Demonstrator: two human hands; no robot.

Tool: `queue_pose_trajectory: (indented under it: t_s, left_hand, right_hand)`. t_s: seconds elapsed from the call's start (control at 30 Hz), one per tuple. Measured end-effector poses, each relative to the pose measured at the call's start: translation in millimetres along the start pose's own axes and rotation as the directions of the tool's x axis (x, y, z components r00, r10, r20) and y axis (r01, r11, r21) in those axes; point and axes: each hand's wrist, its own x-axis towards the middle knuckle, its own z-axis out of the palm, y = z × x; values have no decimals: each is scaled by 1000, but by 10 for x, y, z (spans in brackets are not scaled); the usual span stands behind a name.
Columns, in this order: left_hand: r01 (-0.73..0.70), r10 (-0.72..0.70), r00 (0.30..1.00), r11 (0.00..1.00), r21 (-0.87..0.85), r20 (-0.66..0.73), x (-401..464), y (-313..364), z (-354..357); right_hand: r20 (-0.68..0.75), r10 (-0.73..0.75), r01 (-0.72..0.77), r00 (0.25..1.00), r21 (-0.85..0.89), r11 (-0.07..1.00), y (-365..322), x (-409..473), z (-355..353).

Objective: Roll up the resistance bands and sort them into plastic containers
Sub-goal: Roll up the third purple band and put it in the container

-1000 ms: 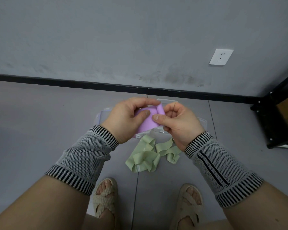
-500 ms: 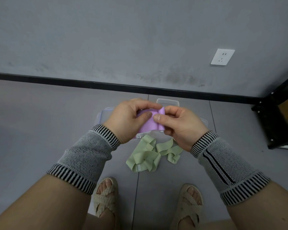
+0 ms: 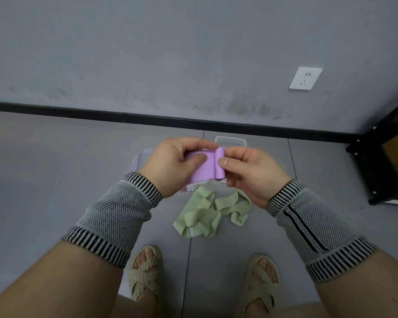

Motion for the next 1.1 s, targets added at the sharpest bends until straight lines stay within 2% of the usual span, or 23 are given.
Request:
queue_pose_trajectory:
  t_s: [0.13, 0.33, 0.47, 0.6, 0.7, 0.77, 0.9, 0.97, 1.1]
  left_hand:
    - [28, -29, 999, 999, -45, -35, 14, -4, 24]
    - [77, -85, 996, 981, -180, -36, 0, 33, 38]
    - [86, -96, 995, 975, -206, -34, -2, 38, 68]
    - [129, -145, 988, 962, -240, -52, 16, 46, 62]
    - [140, -159, 986, 955, -261, -55, 14, 84, 59]
    - [146, -171, 982, 952, -270, -74, 16, 76, 51]
    - [154, -208, 971, 919, -363, -116, 20, 43, 7]
    - [151, -214, 970, 906, -394, -119, 20, 44, -2]
    - [155, -213, 972, 904, -399, -104, 25, 78, 10]
  right_hand:
    - [-58, -40, 38, 998, -31, 999, 24, 28, 34]
    - [-75, -86, 77, 993, -120, 990, 35, 31, 67]
    - [-92, -143, 130, 985, -139, 982, 37, 20, 90]
    - [-142, -240, 205, 960, -226, 952, 8, 18, 82]
    - [-125, -311, 265, 942, -292, 919, -10, 15, 107]
    - [-149, -306, 262, 940, -255, 931, -7, 11, 120]
    - [-209, -207, 219, 956, 33, 975, -21, 8, 40]
    - [-203, -206, 219, 957, 45, 975, -33, 3, 16]
    - [-209, -255, 251, 944, -47, 967, -50, -9, 24]
